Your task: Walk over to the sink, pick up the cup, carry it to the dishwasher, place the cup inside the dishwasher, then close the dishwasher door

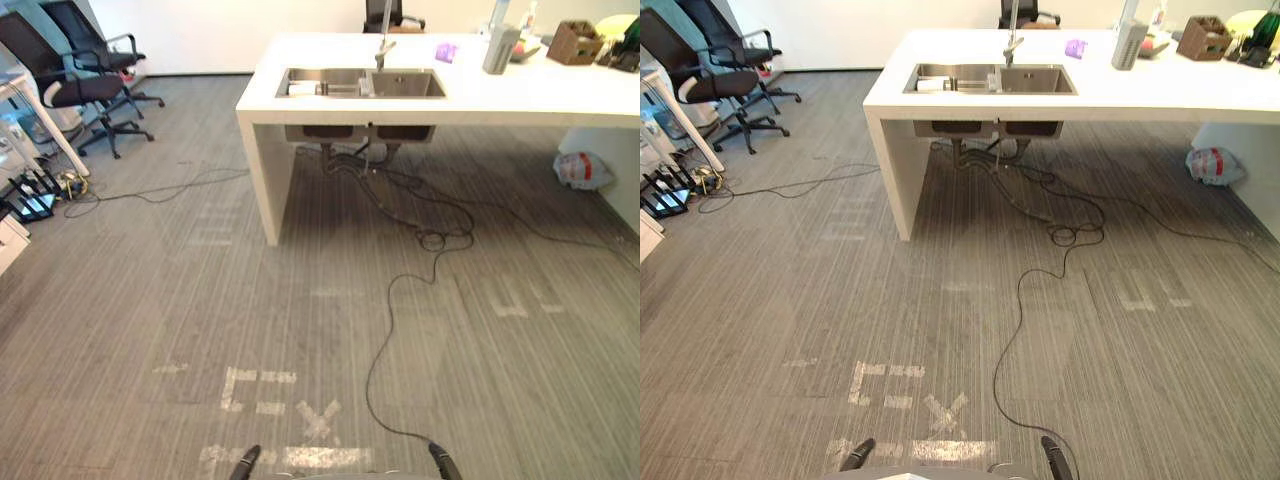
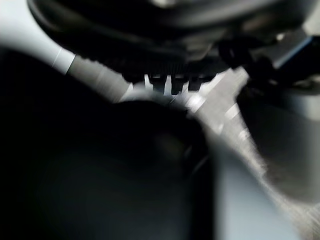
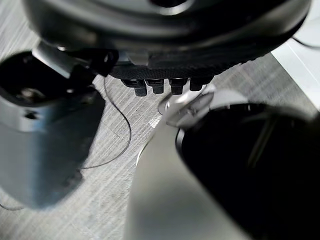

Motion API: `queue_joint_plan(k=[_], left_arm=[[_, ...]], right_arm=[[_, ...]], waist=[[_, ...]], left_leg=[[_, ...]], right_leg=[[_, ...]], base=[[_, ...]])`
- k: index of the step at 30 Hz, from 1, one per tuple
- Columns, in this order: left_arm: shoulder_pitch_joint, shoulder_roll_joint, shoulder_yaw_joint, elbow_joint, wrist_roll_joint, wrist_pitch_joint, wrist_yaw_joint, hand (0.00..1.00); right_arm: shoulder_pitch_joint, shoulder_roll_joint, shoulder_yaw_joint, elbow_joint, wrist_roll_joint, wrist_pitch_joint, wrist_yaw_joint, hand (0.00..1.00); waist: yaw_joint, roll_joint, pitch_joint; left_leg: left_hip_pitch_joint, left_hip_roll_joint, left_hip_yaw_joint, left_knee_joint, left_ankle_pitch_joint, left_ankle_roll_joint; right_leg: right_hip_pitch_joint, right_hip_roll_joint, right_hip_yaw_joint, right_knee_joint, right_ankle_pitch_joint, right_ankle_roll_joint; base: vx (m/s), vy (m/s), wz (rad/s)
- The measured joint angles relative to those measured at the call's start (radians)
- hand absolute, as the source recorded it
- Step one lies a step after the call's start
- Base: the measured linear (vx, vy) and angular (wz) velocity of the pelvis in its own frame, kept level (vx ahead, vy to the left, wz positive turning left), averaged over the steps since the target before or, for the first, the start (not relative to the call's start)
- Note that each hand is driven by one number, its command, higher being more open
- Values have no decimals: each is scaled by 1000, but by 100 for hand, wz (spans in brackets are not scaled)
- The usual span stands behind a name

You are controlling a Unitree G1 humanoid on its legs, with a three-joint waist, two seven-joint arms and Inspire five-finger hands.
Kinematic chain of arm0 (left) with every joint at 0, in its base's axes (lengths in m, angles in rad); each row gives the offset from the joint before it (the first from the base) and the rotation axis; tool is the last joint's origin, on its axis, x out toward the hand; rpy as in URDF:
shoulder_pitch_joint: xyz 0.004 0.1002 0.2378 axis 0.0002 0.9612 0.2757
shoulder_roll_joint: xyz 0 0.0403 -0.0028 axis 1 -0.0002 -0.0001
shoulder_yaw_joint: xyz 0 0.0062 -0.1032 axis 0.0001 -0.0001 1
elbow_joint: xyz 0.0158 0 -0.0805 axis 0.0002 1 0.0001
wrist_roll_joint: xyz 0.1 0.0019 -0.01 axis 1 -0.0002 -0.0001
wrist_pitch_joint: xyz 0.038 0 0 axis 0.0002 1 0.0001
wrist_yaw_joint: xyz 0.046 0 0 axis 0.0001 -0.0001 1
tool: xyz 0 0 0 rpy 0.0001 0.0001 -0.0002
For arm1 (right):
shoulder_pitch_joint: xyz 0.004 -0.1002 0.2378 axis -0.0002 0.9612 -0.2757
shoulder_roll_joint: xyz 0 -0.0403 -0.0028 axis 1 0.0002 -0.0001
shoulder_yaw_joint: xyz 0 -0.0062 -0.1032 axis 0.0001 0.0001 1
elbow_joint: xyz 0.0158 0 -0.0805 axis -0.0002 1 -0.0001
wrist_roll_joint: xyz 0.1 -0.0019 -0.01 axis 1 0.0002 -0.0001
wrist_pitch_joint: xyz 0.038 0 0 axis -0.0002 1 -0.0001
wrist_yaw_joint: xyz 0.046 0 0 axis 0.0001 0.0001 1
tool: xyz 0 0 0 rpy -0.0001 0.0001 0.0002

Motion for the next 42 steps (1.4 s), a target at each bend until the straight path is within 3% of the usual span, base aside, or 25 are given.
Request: queue_joint_plan(k=[1,3,8,11,16,19,24,30,42], left_arm=[[-22,1,7,-4,40,-29,15,100],[-50,4,2,-30,84,-31,19,100],[-74,35,-23,-86,0,26,33,100],[-68,43,-25,-113,-57,28,32,100],[-67,32,-62,-126,-99,-41,59,100],[-72,3,-64,-140,-4,-88,82,100],[-85,-4,-91,-139,41,-114,118,100],[-112,-12,-91,-106,41,-80,181,100],[-134,-3,-77,-86,99,-51,166,100]], right_arm=[[-14,0,-4,-4,-74,-34,9,100],[-39,-7,0,-10,-96,-43,7,100],[-121,-3,18,-100,32,-33,-13,100],[-176,0,18,-117,52,-65,-13,100],[-195,24,19,-123,61,-113,-11,100],[-181,31,19,-123,60,-114,-21,100],[-133,32,18,-123,37,-113,-44,100],[-111,34,15,-119,-39,-104,-51,100],[-116,58,-63,-81,-6,-105,-51,100]], waist=[[-3,1,13],[-5,3,29],[-16,3,46],[-8,3,59],[-6,3,75],[-6,8,90],[-8,9,91],[-18,8,91],[-17,-16,94]], left_leg=[[18,0,1,-28,18,-1],[45,-1,3,-51,24,-7],[66,-3,15,-72,25,-20],[74,-6,17,-77,24,-25],[91,-11,18,-78,20,-31],[93,-14,14,-78,21,-31],[93,-21,1,-98,35,-35],[105,-29,-8,-123,54,-36],[112,-30,2,-140,67,-28]], right_leg=[[19,1,-9,-27,15,4],[45,1,-16,-51,23,11],[73,-1,-38,-89,40,30],[82,-6,-53,-99,45,39],[105,-12,-60,-107,45,41],[110,-17,-72,-107,45,41],[111,-25,-97,-108,45,41],[117,-32,-116,-106,45,41],[117,-33,-123,-104,45,41]], base=[[60,-4,2],[75,2,1],[37,8,-2],[0,0,0],[2,5,2],[-44,-4,6],[-27,-5,12],[-38,-10,8],[-25,-7,1]])
